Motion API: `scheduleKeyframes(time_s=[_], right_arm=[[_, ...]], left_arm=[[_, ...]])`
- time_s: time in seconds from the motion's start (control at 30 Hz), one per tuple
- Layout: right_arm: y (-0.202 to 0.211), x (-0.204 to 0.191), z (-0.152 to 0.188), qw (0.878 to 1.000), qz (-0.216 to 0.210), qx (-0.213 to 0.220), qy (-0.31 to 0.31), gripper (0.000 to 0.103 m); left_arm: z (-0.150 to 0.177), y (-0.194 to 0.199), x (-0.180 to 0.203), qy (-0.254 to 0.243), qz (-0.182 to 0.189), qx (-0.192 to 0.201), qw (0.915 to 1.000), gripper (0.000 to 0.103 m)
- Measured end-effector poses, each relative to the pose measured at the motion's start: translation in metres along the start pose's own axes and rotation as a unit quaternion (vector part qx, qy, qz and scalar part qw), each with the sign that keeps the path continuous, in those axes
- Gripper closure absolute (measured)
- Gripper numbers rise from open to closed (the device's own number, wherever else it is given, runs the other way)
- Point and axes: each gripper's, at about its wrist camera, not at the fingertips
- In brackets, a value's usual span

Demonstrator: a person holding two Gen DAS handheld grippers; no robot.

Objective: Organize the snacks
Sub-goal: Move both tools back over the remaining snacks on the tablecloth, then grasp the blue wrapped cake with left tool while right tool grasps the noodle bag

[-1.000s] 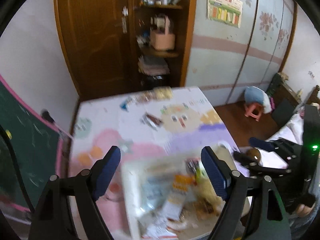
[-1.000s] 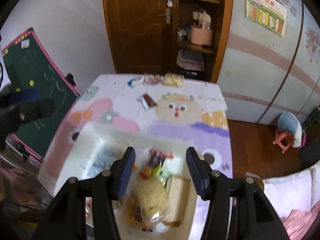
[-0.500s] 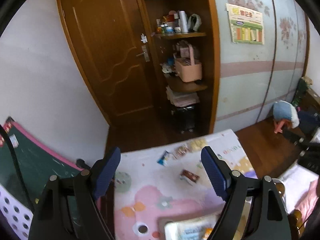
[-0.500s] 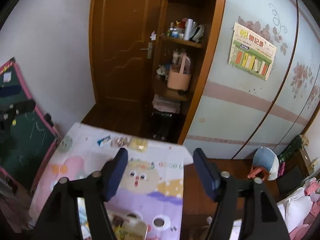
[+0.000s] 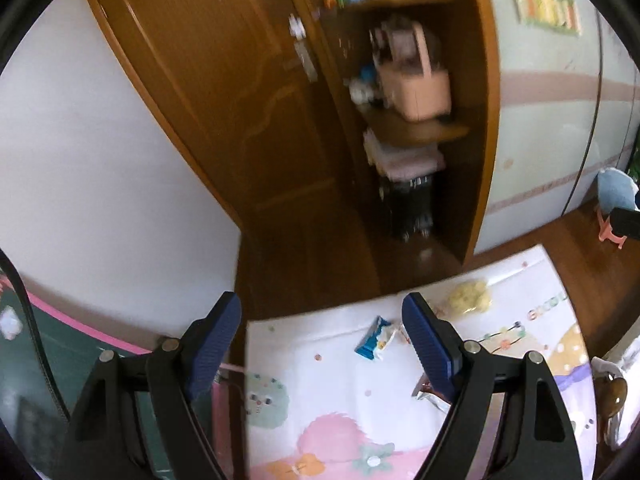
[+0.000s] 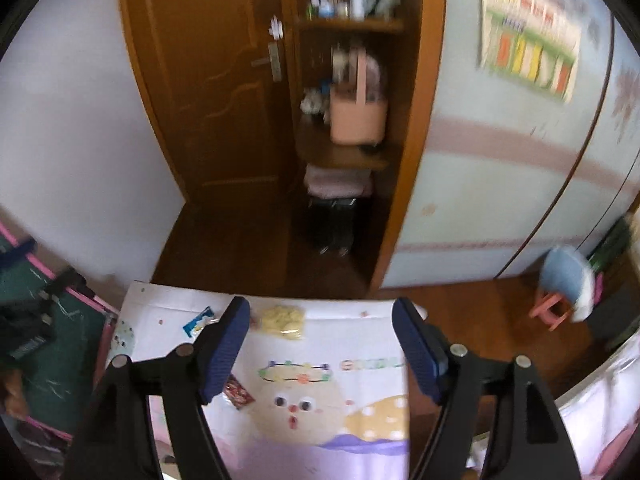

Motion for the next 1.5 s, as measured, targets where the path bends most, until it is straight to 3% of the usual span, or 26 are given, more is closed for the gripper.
scheduleKeyframes(time_s=[0.3, 0.5, 0.7, 0.9, 1.13, 1.23, 1.37, 1.5], right_arm=[[-0.152, -0.010, 0.024, 0.996, -0.007, -0.084, -0.010, 0.024], [-0.217, -0.015, 0.046, 0.996, -0.023, -0.085, -0.028, 0.013], [-0.262, -0.017, 0.051, 0.995, -0.015, -0.083, -0.047, 0.010], [-0.285, -0.028, 0.055, 0.995, -0.020, -0.092, -0.036, 0.009], [-0.304, -0.043, 0.065, 0.993, -0.020, -0.119, -0.005, 0.008], [-0.307, -0.047, 0.072, 0.992, -0.010, -0.124, 0.015, 0.010], [-0.298, -0.054, 0.080, 0.991, -0.032, -0.125, 0.046, 0.023], [-0.284, -0.074, 0.095, 0.982, -0.055, -0.132, 0.123, 0.029]], left_arm=[[0.048, -0.150, 0.026, 0.016, 0.037, -0.073, 0.9965, 0.021], [0.082, -0.216, 0.049, 0.012, 0.058, -0.108, 0.9924, 0.021], [0.107, -0.265, 0.056, 0.025, 0.078, -0.134, 0.9876, 0.021], [0.113, -0.282, 0.052, 0.053, 0.115, -0.144, 0.9815, 0.021], [0.115, -0.286, 0.061, 0.044, 0.132, -0.139, 0.9805, 0.024], [0.116, -0.284, 0.068, 0.027, 0.135, -0.141, 0.9804, 0.035], [0.123, -0.276, 0.073, 0.017, 0.145, -0.149, 0.9780, 0.063], [0.133, -0.260, 0.082, -0.011, 0.141, -0.151, 0.9784, 0.067]])
Point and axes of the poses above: each gripper's, at about its wrist camera, not at the fingertips, and y roughly against the way its jaws point, x to its right, z to its underside, and after that the axes turned 3 degrees about -z, right-handed
